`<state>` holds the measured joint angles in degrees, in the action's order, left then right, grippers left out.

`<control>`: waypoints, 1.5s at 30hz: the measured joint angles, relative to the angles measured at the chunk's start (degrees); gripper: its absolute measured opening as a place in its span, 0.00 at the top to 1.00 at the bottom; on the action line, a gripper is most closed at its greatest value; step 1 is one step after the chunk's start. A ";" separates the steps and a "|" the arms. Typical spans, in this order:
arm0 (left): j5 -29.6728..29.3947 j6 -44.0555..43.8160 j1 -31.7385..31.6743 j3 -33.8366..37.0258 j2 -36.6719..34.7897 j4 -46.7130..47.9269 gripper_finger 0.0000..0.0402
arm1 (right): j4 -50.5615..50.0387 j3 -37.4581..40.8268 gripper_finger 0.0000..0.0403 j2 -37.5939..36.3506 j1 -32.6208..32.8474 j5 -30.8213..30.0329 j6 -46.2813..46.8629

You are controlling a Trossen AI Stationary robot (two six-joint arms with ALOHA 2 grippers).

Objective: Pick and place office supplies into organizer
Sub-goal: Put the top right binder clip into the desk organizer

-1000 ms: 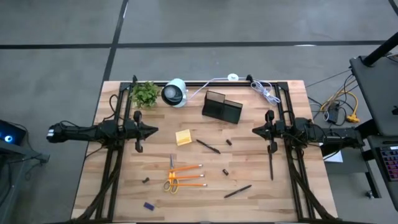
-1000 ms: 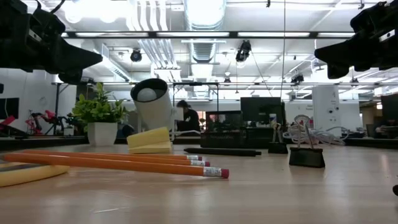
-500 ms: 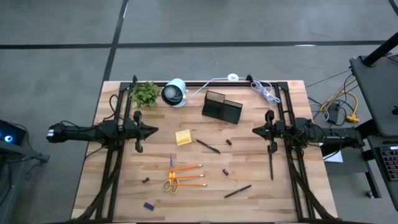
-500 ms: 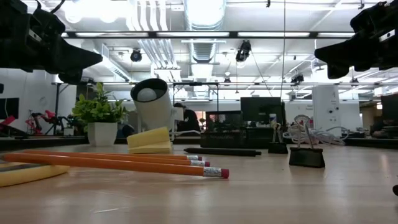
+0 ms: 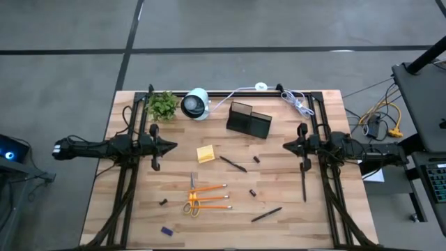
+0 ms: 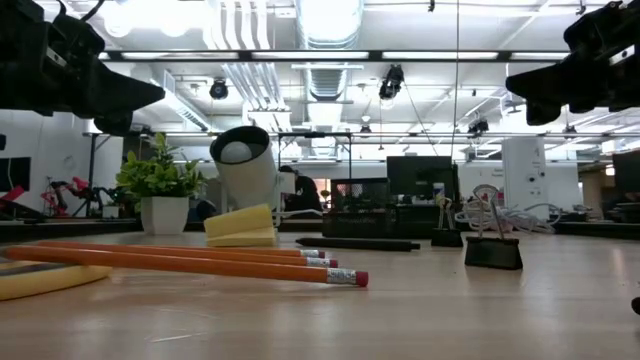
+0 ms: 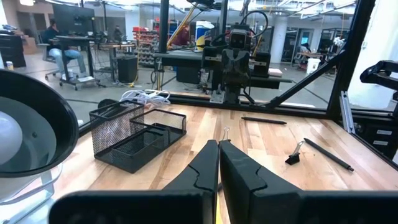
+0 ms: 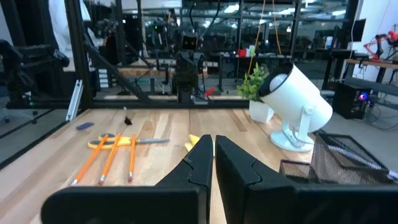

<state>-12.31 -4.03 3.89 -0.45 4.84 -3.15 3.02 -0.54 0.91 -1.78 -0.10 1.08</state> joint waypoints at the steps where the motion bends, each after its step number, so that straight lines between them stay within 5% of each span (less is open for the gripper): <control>1: -0.03 0.00 0.00 0.00 0.02 -0.78 1.00 | 0.74 -0.02 0.98 0.00 0.00 0.04 0.83; 14: -0.02 -1.22 -0.01 0.00 0.01 -12.06 1.00 | 3.84 -0.02 0.98 -0.01 0.00 -2.26 22.66; 20: -10.42 -24.72 -0.03 0.00 0.12 -17.62 1.00 | 3.84 -0.02 0.98 0.00 0.00 -14.71 44.79; 28: -11.86 -22.67 -0.01 0.00 5.79 -22.21 0.99 | 4.94 -0.02 0.92 0.00 0.02 -16.60 45.15; 35: -11.67 -22.45 -0.01 -1.90 11.89 -26.03 0.79 | 3.69 -2.97 0.74 1.81 0.04 -14.68 39.85; 40: -11.63 -22.63 -0.01 -3.47 15.05 -32.35 0.63 | -3.76 -11.52 0.64 9.06 0.04 -12.17 36.32; 45: -11.63 -22.66 -0.01 -3.58 16.61 -34.90 0.59 | -19.17 -21.38 0.62 20.59 0.04 -11.65 36.22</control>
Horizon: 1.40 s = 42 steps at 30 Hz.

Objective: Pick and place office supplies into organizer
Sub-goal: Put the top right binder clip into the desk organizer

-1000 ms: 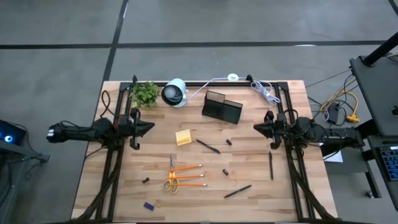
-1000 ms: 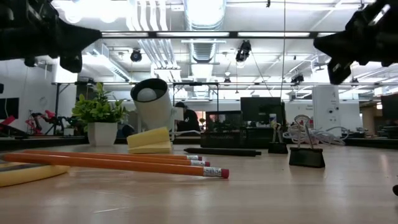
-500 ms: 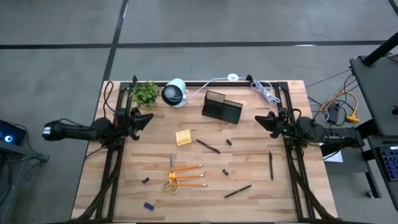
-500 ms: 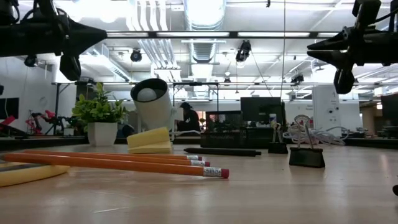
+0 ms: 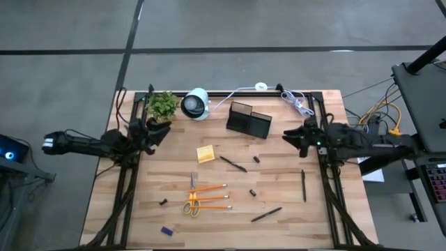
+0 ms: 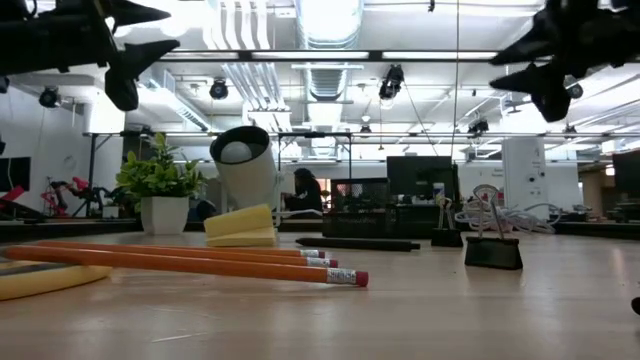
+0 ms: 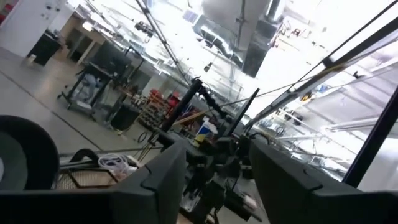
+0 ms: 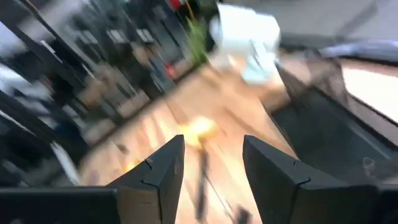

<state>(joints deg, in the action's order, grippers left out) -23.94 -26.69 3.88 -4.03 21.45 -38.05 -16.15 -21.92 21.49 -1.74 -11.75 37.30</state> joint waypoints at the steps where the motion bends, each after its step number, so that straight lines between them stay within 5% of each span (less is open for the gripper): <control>1: 0.00 0.00 0.00 0.00 0.23 0.00 0.59 | -1.37 -1.66 0.62 2.34 0.00 0.48 0.00; 17: -0.42 -0.09 0.00 0.12 0.66 -0.07 0.59 | -4.52 -16.09 0.62 31.04 5.02 4.53 5.72; 42: -0.44 -0.11 0.02 0.66 0.55 -0.08 0.59 | -33.40 -42.29 0.63 64.59 7.50 1.12 22.06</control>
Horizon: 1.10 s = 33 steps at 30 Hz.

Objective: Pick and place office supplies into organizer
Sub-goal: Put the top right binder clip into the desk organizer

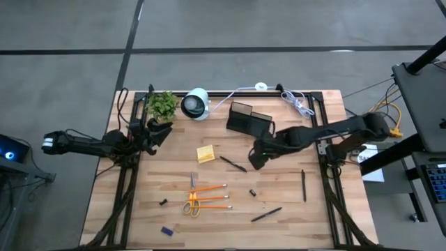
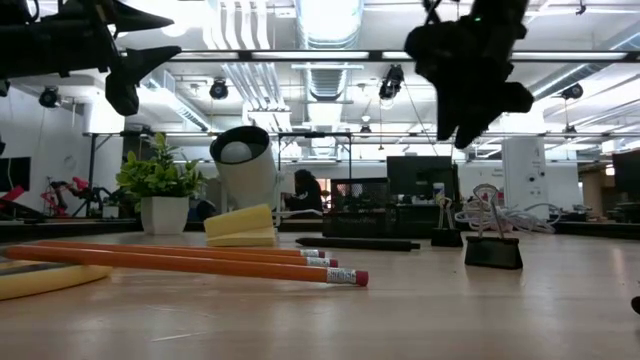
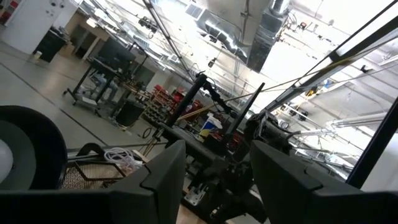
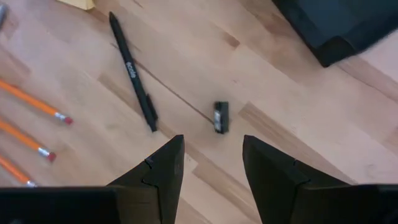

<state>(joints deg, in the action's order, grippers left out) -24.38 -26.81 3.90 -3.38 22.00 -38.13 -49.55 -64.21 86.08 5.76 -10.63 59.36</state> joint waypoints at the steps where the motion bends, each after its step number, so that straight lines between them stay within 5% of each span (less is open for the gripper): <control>1: 0.00 0.00 -0.02 0.00 -0.02 0.00 0.59 | 0.02 -1.02 0.63 1.21 -0.02 0.17 -0.26; 8: 0.01 -1.27 0.00 0.00 -0.02 0.02 0.59 | -0.23 -7.53 0.63 8.12 0.00 0.59 -3.22; 14: 0.02 -1.38 0.00 0.00 0.16 0.00 0.59 | -10.38 -10.80 0.63 12.27 -0.15 0.61 -1.43; 33: 0.02 -1.42 0.00 0.05 0.39 0.07 0.59 | -5.82 -8.89 0.41 14.66 -3.19 0.37 -7.33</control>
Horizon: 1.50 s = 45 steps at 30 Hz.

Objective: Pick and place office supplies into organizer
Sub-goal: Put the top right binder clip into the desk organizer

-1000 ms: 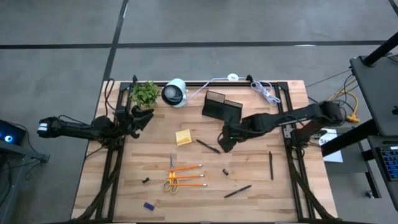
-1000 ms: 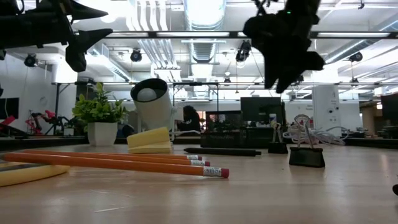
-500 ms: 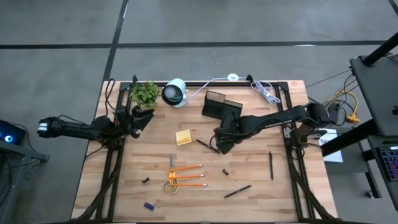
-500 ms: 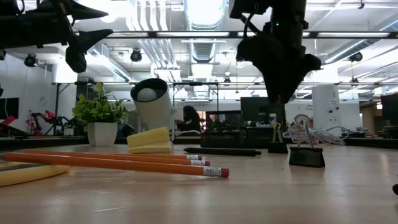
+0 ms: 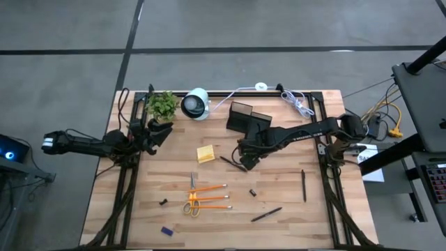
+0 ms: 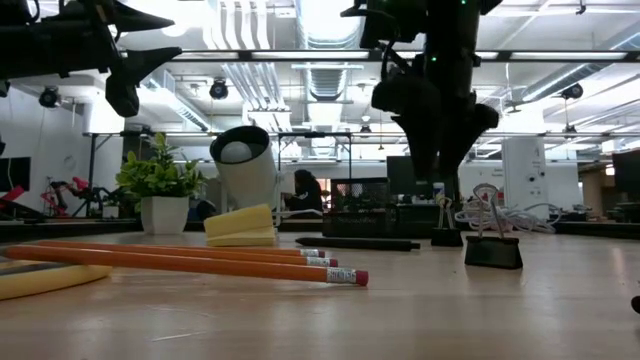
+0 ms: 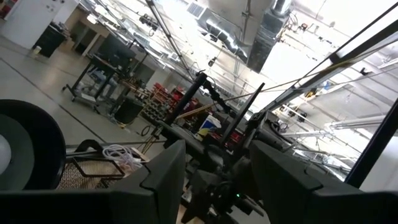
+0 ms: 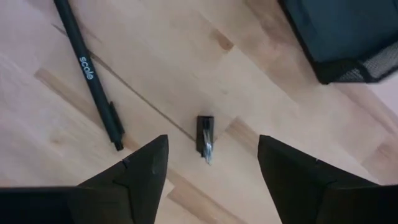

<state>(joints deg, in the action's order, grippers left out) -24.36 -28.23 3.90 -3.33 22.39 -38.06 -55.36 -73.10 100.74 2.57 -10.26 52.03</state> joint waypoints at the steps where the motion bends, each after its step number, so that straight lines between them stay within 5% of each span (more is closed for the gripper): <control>1: 0.00 0.01 -0.01 0.04 0.00 0.01 0.59 | 1.01 0.61 0.41 -0.01 -0.13 0.54 -0.24; 17: 0.01 0.02 -0.01 0.11 0.09 0.00 0.59 | 14.26 10.92 0.41 -0.23 -0.73 4.85 -1.29; 31: 0.00 0.02 -0.01 0.41 0.24 0.00 0.59 | 14.20 11.54 0.46 -0.60 -0.94 4.55 -0.12; 45: 0.00 0.00 0.00 0.76 0.24 -0.01 0.59 | 14.17 11.54 0.63 -0.58 -1.16 4.29 0.36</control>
<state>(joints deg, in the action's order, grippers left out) -24.36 -28.23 3.90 -2.57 22.63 -38.07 -41.19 -61.56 100.16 1.41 -5.98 52.39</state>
